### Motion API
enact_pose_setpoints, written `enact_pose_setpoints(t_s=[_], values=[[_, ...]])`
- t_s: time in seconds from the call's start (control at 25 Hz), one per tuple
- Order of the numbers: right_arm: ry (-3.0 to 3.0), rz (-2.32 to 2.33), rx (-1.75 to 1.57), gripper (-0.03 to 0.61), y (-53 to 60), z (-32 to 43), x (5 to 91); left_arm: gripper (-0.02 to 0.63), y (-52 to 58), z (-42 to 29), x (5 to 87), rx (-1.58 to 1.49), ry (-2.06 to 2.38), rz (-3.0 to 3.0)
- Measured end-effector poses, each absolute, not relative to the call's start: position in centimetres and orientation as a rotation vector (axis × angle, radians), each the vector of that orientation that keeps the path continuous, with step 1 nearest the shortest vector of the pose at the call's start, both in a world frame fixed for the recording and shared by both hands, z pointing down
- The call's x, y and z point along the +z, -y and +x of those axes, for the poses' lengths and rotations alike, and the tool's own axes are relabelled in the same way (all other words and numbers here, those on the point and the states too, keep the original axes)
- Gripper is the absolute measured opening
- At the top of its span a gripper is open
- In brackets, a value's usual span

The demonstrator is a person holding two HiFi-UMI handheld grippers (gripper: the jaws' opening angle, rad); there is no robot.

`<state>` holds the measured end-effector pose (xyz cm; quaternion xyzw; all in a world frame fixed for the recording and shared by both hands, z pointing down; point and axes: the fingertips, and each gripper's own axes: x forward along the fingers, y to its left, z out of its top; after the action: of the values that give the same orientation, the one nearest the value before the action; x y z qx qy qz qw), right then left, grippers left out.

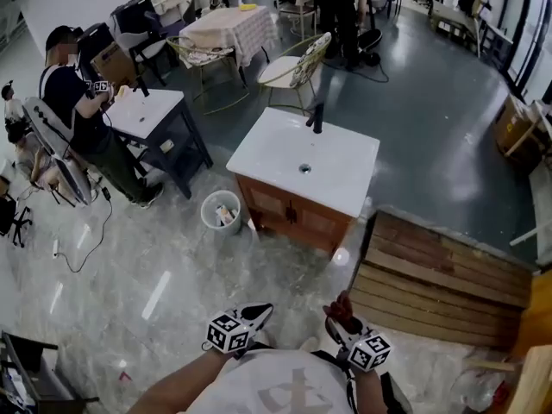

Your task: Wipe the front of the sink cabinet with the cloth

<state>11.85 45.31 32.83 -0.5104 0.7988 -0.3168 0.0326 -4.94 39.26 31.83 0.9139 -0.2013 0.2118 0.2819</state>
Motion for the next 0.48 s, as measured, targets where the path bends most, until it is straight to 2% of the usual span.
enact_pose_setpoints(t_s=[0.48], values=[[-2.565, -1.535, -0.846, 0.149, -41.0, 13.5, 33.4, 0.008, -37.4, -1.1, 32.5, 0.523, 0.548, 2.541]])
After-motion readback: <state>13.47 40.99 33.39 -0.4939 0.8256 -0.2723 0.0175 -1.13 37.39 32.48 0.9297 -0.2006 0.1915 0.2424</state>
